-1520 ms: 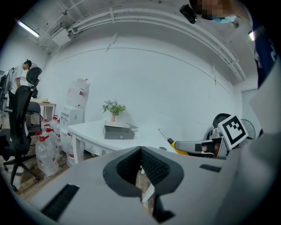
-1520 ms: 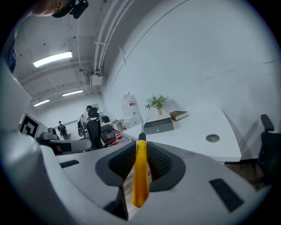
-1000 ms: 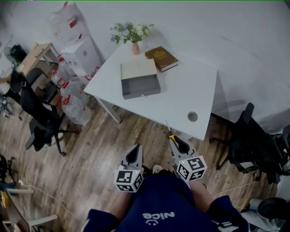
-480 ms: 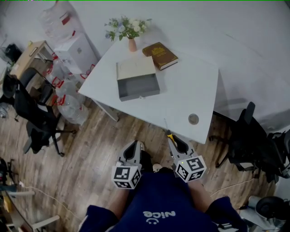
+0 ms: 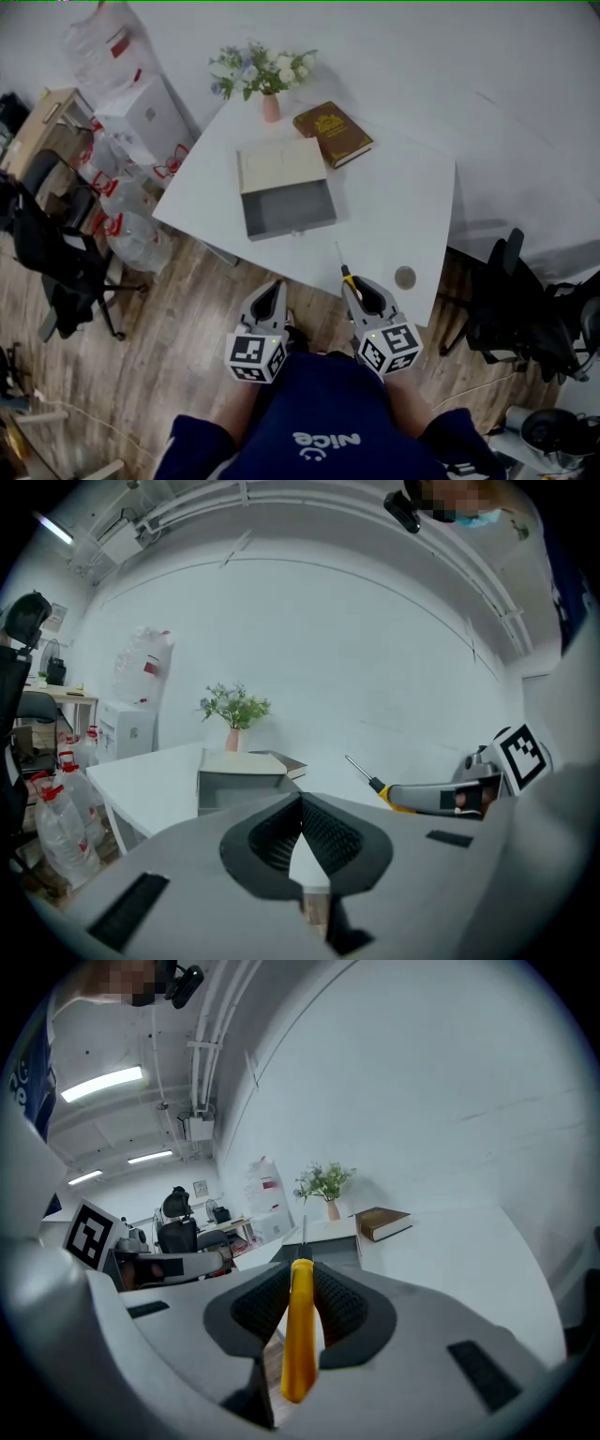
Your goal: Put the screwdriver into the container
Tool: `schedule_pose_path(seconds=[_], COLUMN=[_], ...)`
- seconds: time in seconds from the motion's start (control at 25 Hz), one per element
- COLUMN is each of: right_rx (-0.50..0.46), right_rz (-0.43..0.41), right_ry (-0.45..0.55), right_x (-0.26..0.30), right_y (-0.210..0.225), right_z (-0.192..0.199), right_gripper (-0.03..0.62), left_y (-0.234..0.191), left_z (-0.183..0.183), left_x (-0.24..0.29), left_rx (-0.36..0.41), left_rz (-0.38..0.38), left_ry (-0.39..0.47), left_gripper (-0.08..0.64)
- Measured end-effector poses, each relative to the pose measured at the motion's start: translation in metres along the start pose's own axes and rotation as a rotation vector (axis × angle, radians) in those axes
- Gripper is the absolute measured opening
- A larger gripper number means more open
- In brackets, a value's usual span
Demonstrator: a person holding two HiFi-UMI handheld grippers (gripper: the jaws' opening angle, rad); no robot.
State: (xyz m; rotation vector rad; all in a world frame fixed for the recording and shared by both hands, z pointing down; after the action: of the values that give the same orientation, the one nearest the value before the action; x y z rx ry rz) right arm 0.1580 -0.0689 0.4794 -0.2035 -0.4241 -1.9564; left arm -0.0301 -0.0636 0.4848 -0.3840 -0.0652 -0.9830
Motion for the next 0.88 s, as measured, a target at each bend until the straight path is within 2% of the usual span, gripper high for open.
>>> schedule_pose_path(seconds=[0.2, 0.4, 0.64, 0.88], right_rx=[-0.02, -0.012, -0.127, -0.223], right_rz=[0.009, 0.001, -0.01, -0.059], right_ry=[0.008, 0.01, 0.002, -0.051], right_x=[0.042, 0.083, 0.123, 0.154], right_y=[-0.009, -0.023, -0.039, -0.037], right_z=[-0.017, -0.029, -0.044, -0.056], right_gripper=[0.092, 0.092, 0.093, 0.092], left_y=[-0.038, -0.082, -0.125, -0.135], left_z=[-0.021, -0.032, -0.049, -0.051], left_x=[0.022, 0.028, 0.029, 0.032], left_rx=[0.009, 0.012, 0.02, 0.001], left_rz=[0.027, 0.019, 0.002, -0.02], left_ry=[0.018, 0.012, 0.023, 0.016], left_gripper=[0.015, 0.015, 0.015, 0.015])
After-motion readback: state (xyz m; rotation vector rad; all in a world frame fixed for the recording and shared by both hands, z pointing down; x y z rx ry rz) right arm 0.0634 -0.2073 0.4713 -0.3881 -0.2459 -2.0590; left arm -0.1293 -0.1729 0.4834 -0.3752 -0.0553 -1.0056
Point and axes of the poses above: the fingertips, and each gripper's own axes: x forward along the fingers, y to its right, z out of its underside, the point moved 5 cm from there along -x, backward along the fingers, and after that the axes turned 9 degrees about z, right-handed, at the moved point
